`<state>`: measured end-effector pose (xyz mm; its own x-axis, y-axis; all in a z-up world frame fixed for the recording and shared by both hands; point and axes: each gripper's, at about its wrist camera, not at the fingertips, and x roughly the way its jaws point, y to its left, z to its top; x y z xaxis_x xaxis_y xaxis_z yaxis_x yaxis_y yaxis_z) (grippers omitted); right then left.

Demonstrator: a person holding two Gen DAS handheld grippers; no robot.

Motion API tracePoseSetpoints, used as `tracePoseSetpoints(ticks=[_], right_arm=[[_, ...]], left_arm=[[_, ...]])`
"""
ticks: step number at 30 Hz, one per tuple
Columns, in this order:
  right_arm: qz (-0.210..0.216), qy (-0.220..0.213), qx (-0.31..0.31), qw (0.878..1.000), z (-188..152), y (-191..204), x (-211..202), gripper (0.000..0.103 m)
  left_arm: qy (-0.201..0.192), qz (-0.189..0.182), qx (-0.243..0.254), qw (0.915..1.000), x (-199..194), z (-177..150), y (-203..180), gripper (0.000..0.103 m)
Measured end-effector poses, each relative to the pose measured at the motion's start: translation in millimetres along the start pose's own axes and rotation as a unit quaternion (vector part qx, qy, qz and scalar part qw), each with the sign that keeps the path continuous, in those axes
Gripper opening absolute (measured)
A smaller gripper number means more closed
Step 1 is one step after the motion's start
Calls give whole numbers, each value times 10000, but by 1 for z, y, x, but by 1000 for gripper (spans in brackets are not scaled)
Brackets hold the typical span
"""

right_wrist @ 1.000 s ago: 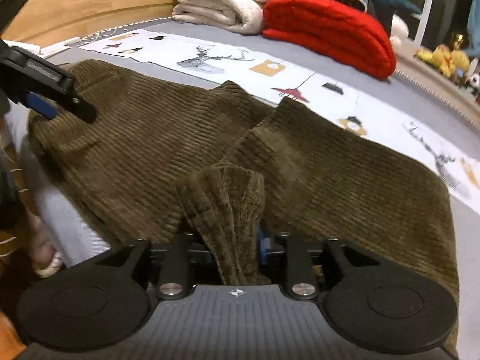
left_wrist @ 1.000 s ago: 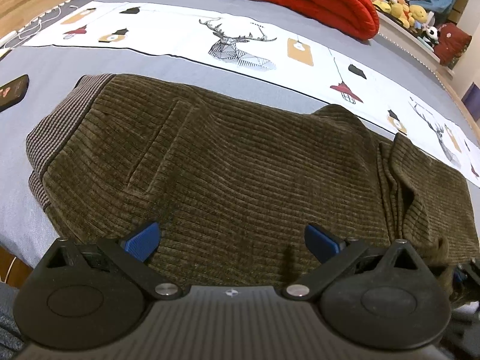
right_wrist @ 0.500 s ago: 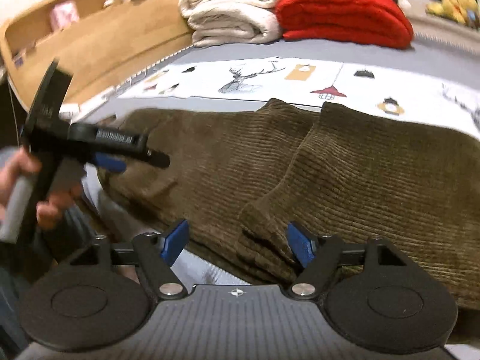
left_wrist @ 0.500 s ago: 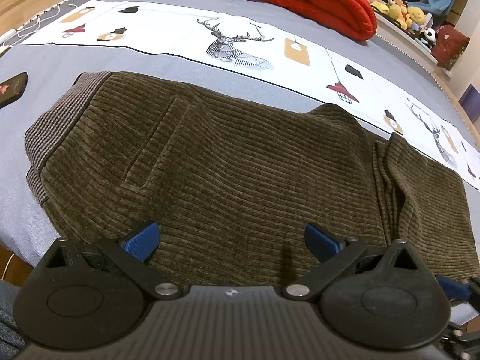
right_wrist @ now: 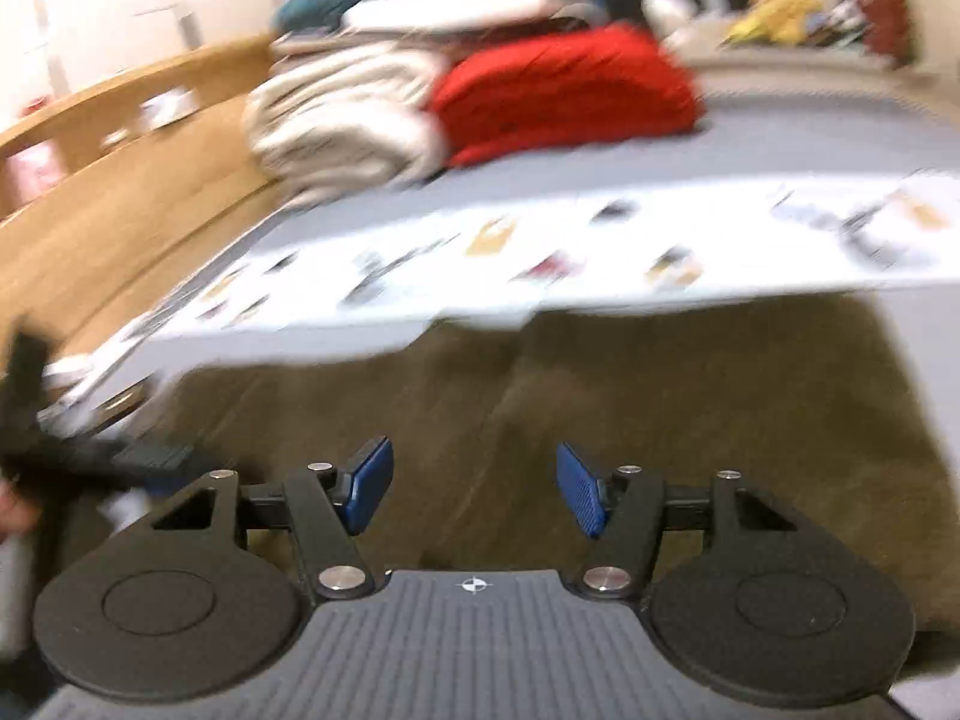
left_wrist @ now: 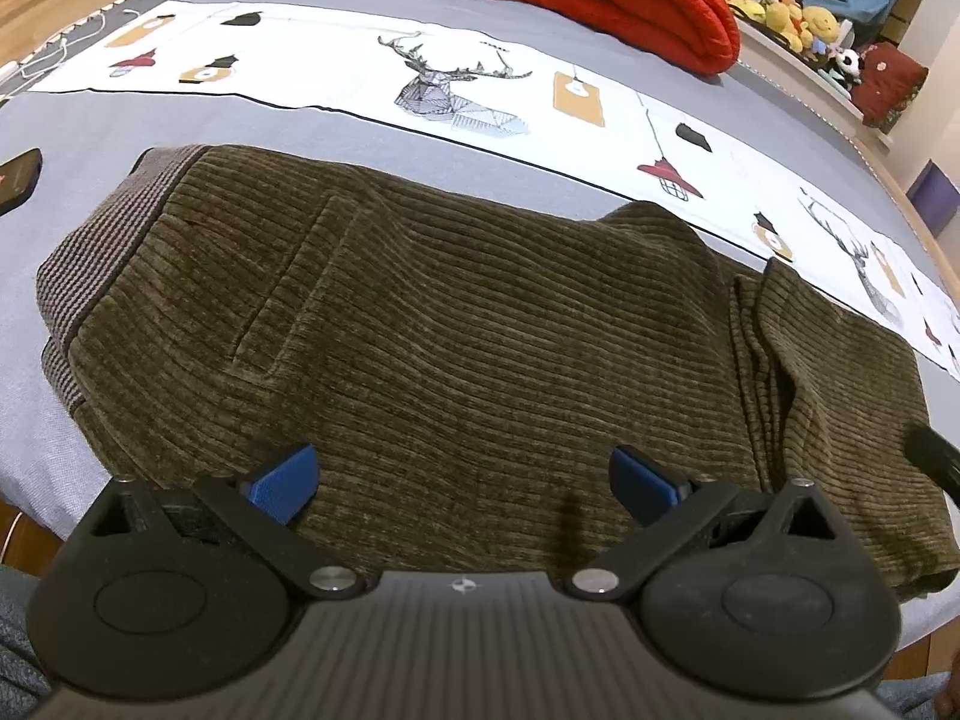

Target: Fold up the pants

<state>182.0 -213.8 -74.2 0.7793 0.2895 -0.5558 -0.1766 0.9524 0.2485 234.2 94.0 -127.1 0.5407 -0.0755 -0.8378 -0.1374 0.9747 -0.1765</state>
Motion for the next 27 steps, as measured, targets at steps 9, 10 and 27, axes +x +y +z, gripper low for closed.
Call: tracePoseSetpoints(ticks=[9, 10, 27], right_arm=[[-366, 904, -1798, 9789, -54, 57, 46, 74], [-364, 854, -1820, 9789, -52, 59, 44, 73], [45, 218, 275, 9994, -24, 20, 5, 73]], left_arm=[[-12, 21, -88, 10000, -1, -1, 5, 103], [-8, 30, -76, 10000, -1, -1, 5, 103], [-25, 8, 55, 10000, -4, -2, -6, 103]])
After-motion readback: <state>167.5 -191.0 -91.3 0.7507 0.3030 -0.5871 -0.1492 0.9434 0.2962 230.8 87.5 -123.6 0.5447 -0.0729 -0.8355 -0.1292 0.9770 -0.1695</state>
